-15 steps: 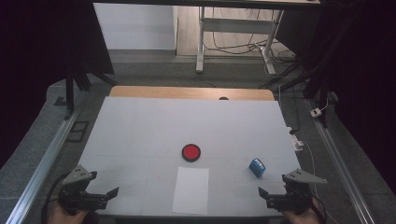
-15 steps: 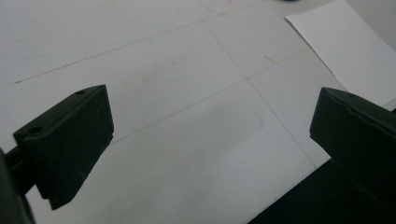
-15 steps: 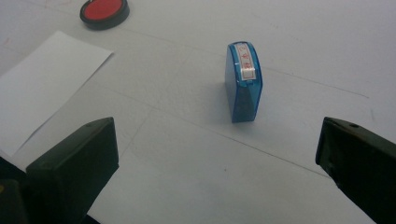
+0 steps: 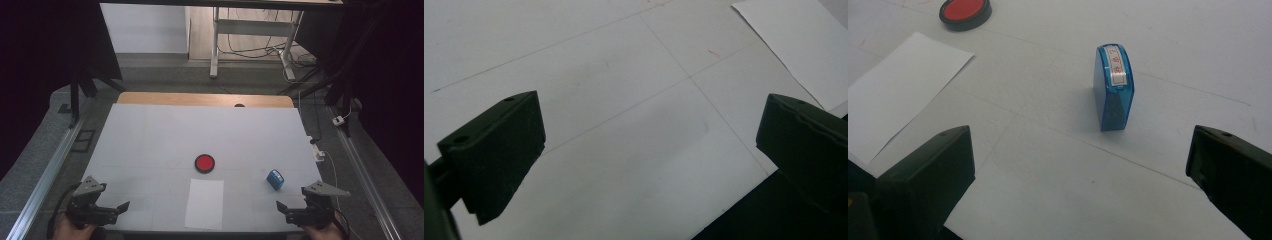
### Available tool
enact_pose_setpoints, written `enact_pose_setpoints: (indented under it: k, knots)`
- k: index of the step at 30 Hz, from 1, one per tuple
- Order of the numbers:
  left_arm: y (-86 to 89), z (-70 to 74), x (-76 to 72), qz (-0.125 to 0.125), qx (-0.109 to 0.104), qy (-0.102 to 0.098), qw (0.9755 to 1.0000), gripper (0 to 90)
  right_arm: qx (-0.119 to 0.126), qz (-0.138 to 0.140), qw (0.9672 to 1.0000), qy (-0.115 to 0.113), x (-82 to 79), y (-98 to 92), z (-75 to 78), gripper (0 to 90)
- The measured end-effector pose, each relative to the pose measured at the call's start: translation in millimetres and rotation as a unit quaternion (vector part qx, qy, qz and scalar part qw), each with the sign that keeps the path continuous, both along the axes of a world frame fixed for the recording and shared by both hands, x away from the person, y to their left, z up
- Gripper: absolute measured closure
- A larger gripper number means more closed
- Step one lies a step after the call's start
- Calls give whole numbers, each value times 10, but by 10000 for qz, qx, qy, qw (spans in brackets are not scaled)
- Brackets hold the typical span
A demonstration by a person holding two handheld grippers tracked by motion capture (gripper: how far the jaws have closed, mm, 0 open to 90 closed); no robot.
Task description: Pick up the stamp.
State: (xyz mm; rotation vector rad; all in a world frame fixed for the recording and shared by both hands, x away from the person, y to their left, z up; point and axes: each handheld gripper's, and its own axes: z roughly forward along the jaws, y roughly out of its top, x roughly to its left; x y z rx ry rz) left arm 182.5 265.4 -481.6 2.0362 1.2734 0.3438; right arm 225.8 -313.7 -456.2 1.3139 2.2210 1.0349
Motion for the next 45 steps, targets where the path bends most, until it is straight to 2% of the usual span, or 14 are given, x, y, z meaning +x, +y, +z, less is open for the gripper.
enact_pose_setpoints:
  k: [13,19,23,29,37,45]
  knots:
    - [-7,-7,16,-140,-22,65,9999,5,-17,80,10000,27,5,14,0,0]
    - [14,-11,22,-146,-120,102,9998,5,80,132,9999,-67,5,29,29,0]
    - [19,-13,22,-184,-170,111,9996,6,44,194,9997,-104,11,51,32,0]
    - [6,-11,14,-220,-118,79,9997,11,-6,237,9996,-161,22,71,30,0]
    - [4,-8,8,-215,-78,45,9997,12,-22,291,9995,-128,55,106,22,0]
    - [-4,-9,8,-211,-34,48,9998,8,-82,402,9987,-290,109,126,30,0]
